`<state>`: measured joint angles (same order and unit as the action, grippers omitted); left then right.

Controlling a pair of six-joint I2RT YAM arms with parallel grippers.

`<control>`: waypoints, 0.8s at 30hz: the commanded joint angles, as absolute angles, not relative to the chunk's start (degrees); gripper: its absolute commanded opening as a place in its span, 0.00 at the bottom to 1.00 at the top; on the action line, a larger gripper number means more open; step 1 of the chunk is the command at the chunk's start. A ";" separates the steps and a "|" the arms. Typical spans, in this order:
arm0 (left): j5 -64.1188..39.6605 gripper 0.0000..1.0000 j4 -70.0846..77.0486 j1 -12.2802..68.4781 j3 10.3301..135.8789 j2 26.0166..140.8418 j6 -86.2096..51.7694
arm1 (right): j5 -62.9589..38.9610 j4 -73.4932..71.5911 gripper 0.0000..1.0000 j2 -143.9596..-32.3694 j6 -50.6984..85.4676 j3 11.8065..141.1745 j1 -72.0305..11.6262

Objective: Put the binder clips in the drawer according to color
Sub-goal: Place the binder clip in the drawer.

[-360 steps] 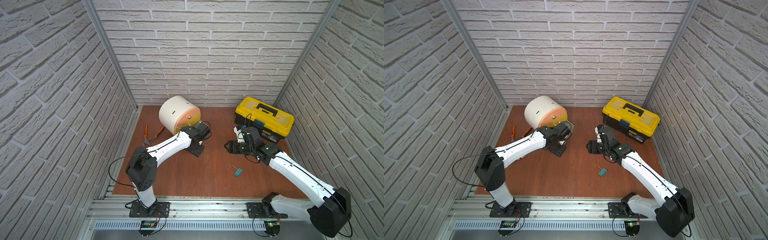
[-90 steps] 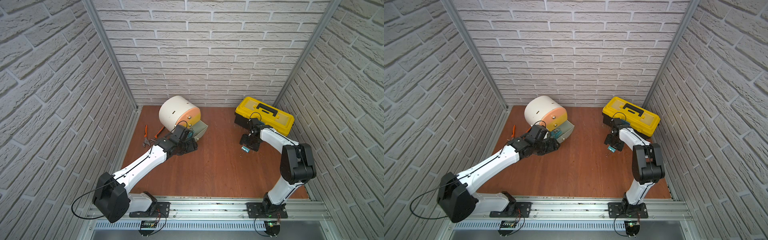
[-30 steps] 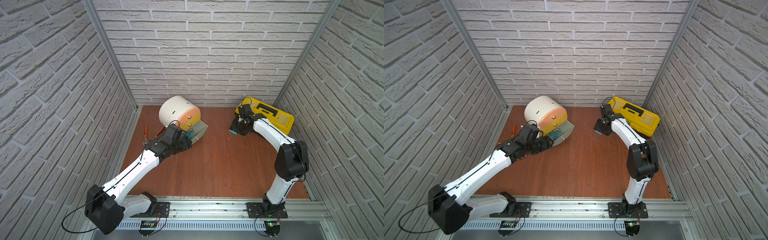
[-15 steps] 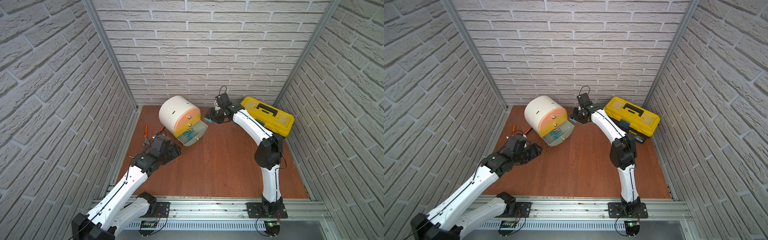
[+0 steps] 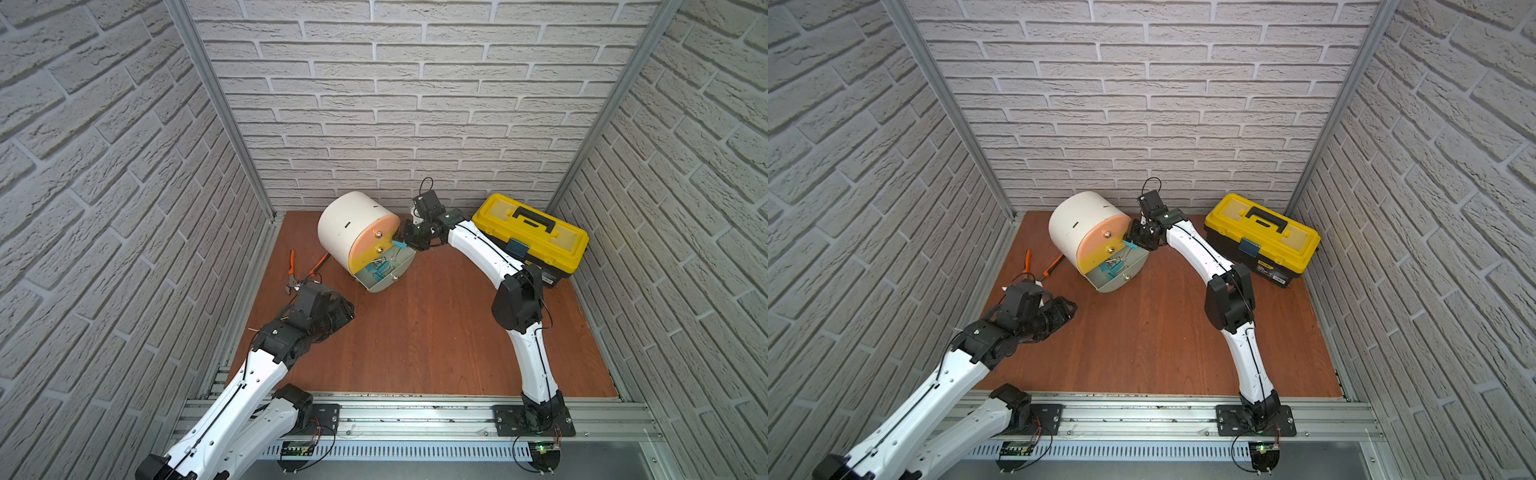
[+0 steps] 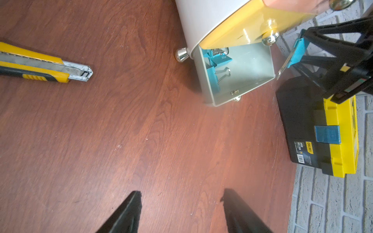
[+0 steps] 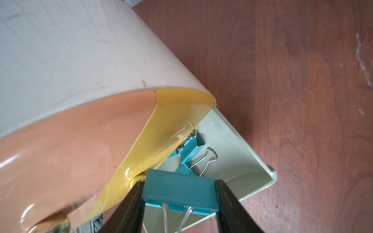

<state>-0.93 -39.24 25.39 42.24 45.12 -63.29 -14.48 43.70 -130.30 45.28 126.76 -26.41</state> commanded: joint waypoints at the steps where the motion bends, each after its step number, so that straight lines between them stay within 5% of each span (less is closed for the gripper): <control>1: -1.53 0.69 -39.75 24.70 41.73 44.21 -63.76 | -14.77 42.28 0.54 -130.52 45.88 128.32 -26.62; 11: -2.02 0.69 -40.08 23.87 42.40 44.19 -63.22 | -14.77 41.98 0.65 -130.43 46.14 128.32 -26.59; 24: -2.30 0.69 -39.65 23.49 43.41 45.47 -62.41 | -15.59 39.85 0.60 -125.88 44.71 121.95 -26.63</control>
<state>-1.91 -40.29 23.99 42.26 44.99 -63.09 -14.74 42.04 -129.95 45.67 124.46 -26.41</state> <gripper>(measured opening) 0.691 0.611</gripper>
